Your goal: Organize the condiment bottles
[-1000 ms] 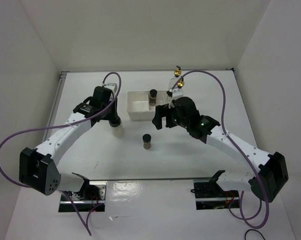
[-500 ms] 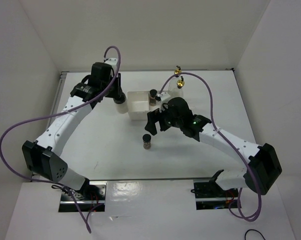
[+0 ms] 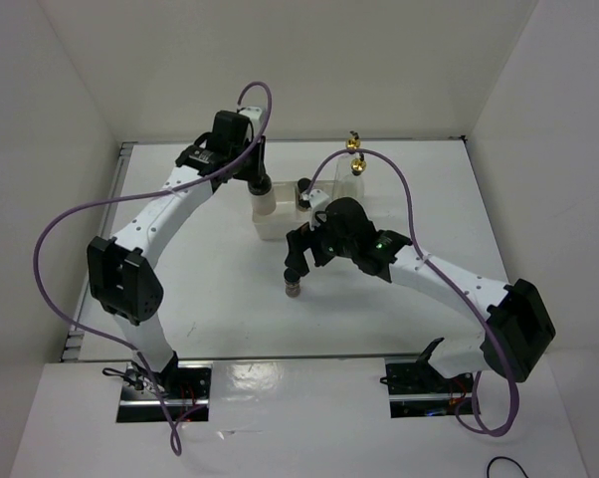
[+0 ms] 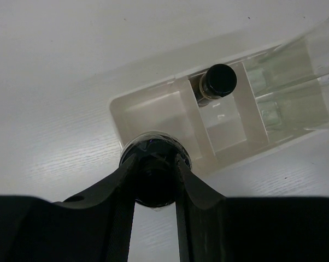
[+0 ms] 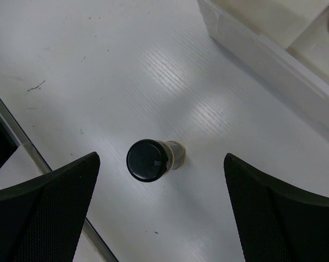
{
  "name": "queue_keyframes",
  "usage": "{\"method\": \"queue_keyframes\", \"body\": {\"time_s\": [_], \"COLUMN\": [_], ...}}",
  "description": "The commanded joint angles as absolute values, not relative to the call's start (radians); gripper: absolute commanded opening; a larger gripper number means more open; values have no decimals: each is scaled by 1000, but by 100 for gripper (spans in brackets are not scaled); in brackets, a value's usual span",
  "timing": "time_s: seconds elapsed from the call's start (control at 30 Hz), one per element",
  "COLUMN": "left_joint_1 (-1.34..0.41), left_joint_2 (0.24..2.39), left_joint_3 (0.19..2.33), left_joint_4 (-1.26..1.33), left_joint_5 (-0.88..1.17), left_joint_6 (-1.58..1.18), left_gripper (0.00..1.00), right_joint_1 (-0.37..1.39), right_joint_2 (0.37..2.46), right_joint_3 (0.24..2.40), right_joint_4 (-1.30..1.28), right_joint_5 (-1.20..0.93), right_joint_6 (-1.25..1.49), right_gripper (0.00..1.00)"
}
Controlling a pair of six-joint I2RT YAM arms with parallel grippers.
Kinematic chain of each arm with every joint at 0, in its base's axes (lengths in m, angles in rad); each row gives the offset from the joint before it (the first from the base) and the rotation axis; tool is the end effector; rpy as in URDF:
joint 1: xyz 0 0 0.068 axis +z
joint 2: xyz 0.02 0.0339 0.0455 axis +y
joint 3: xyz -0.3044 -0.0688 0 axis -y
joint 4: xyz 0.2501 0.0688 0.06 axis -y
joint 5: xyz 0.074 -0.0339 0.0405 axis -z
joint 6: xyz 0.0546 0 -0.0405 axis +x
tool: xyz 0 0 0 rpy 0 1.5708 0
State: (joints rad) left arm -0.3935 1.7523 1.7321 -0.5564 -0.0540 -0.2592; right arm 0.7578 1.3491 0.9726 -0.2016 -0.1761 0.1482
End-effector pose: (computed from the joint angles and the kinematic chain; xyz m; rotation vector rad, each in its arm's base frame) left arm 0.4019 -0.1637 0.3978 0.1135 2.1609 -0.3210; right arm 0.2220 0.2233 0.3045 -0.7687 2.0891 0.7035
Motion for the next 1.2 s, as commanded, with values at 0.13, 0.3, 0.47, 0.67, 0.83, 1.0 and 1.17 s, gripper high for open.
{"method": "queue_keyframes", "body": {"time_s": [0.13,0.3,0.47,0.67,0.83,1.0,1.17], "left_joint_1": [-407,-416,-437,-446,-446,-446,-446], "left_joint_2": [1811,1853,1902,1934,1965,1985,1985], "left_joint_3": [1835,1854,1855,1842,1842,1810,1766], "left_joint_4": [-425,-414,-414,-385,-354,-321,-296], "left_joint_5": [-32,-41,-129,-152,-152,-161,-161], "left_joint_6": [-249,-258,-247,-238,-247,-256,-284], "left_gripper": [0,0,0,0,0,0,0], "right_joint_1": [776,798,798,807,818,853,874], "right_joint_2": [1367,1376,1387,1405,1459,1480,1500], "right_joint_3": [999,1009,1019,1031,1058,1058,1048], "right_joint_4": [-196,-206,-215,-206,-236,-247,-247], "right_joint_5": [-176,-176,-176,-195,-206,-169,-141], "right_joint_6": [97,87,78,57,20,-2,-2], "right_gripper": [98,98,98,98,98,98,97]}}
